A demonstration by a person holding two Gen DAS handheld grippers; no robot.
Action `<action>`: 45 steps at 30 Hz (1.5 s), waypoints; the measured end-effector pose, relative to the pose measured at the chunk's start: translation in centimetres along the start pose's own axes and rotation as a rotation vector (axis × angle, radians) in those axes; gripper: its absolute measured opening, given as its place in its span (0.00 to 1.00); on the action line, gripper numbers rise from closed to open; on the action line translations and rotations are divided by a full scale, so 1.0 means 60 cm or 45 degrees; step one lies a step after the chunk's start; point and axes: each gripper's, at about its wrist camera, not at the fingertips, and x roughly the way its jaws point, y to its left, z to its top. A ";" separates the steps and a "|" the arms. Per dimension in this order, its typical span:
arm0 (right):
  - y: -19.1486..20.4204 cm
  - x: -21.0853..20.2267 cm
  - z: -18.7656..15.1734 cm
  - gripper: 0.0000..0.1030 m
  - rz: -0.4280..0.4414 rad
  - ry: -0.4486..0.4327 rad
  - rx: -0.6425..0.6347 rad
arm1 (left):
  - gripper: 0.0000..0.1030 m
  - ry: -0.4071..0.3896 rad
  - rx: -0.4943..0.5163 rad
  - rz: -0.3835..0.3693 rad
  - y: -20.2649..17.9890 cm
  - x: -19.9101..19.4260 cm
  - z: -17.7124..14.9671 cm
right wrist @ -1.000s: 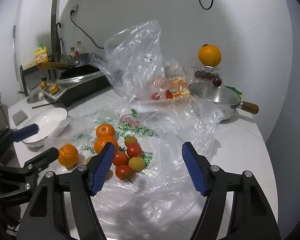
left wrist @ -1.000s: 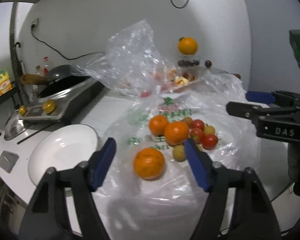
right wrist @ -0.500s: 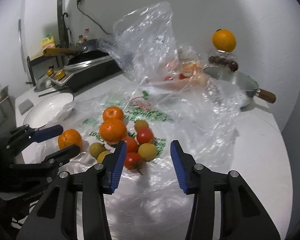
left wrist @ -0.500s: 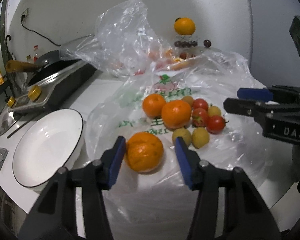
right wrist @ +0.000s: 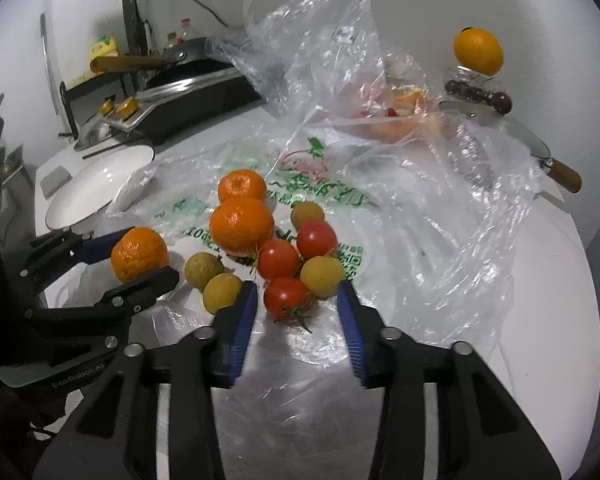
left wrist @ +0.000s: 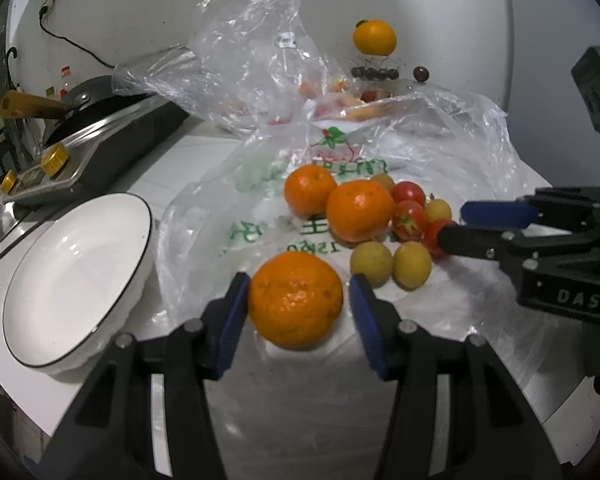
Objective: Organize fruits
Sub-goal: 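Grasp a red cherry tomato with the right gripper while the left gripper lifts the mandarin, then carry the mandarin and the tomato in both grippers over the white plate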
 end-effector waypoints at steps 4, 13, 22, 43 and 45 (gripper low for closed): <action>0.006 0.009 0.000 0.33 0.004 0.036 -0.023 | 0.45 0.006 -0.021 -0.011 0.003 -0.003 0.001; 0.011 0.009 0.000 0.28 -0.015 0.031 -0.045 | 0.45 -0.036 -0.033 -0.021 0.000 -0.032 0.006; 0.008 -0.033 -0.002 0.28 -0.042 -0.038 -0.026 | 0.45 -0.100 -0.078 -0.044 0.010 -0.072 0.016; 0.069 -0.106 0.036 0.28 -0.050 -0.188 -0.102 | 0.45 -0.231 -0.161 0.022 0.073 -0.158 0.020; 0.077 -0.107 0.040 0.28 -0.043 -0.196 -0.108 | 0.45 -0.240 -0.172 0.040 0.085 -0.165 0.020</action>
